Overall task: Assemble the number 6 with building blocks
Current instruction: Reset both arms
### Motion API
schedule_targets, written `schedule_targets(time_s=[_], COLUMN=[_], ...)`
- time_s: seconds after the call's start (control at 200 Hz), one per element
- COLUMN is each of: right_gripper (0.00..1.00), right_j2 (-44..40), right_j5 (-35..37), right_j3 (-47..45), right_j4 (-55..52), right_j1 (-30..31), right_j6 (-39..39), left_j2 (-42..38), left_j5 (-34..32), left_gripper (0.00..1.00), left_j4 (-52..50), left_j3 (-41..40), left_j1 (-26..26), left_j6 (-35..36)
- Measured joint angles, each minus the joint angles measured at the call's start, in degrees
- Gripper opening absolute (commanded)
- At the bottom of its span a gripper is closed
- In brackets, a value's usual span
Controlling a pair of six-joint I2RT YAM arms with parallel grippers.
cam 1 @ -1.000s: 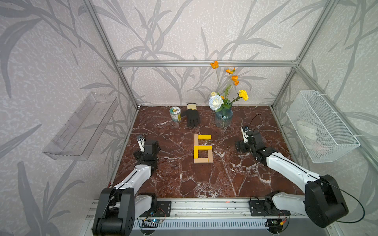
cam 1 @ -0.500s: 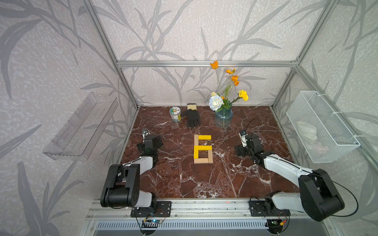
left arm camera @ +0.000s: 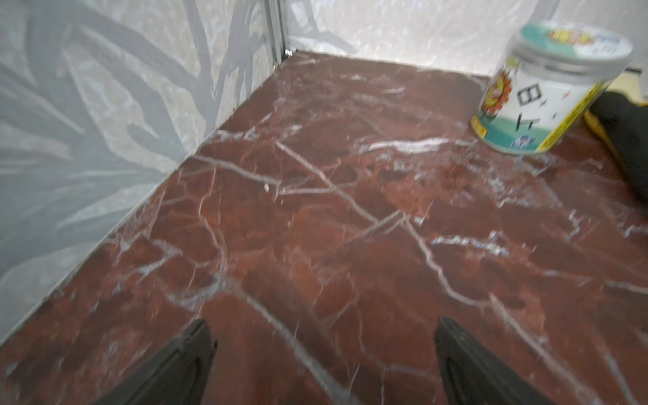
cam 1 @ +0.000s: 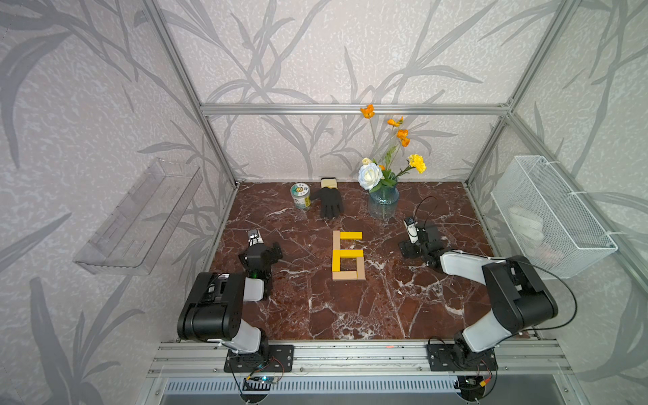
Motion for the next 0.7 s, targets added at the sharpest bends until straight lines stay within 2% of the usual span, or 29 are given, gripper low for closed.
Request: schedule_targets(time_s=[0.095,0.185,0.355,0.475,0.58,0.7], right_gripper=[0.98,0.99,0.99,0.99,0.99,0.99], right_j2=[2.1,0.57,-8.07,-5.31,-4.81,-4.87], right_j5=[-1.73,-3.19,-2.38,-2.08,-2.16,-3.19], right_j3=[3.61,2.03,-14.08,-22.6,-21.92,-20.33], right_j4=[-0.15,2.16,16.33,31.06,30.23,34.03], right_j1=[-2.58,-4.22,-4.74,-4.81,-5.57,-7.43], right_j6=[0.52,1.22,2.93,3.63,4.76,5.68], left_j2=[-0.07,-0.07,-0.07,-0.07,-0.07,-0.07], left_j5=[0.0,0.0,-0.02,-0.04,-0.09,-0.09], left_gripper=[1.0,1.0,1.0,1.0,1.0,1.0], left_j4=[0.61,0.22,-0.09,-0.13,-0.15,-0.15], left_j3=[1.88,1.88,1.88,1.88,1.88,1.88], left_j1=[-0.02,-0.04,-0.07,-0.11,-0.11,-0.11], left_j6=[0.04,0.13,0.52,0.61,0.81,0.85])
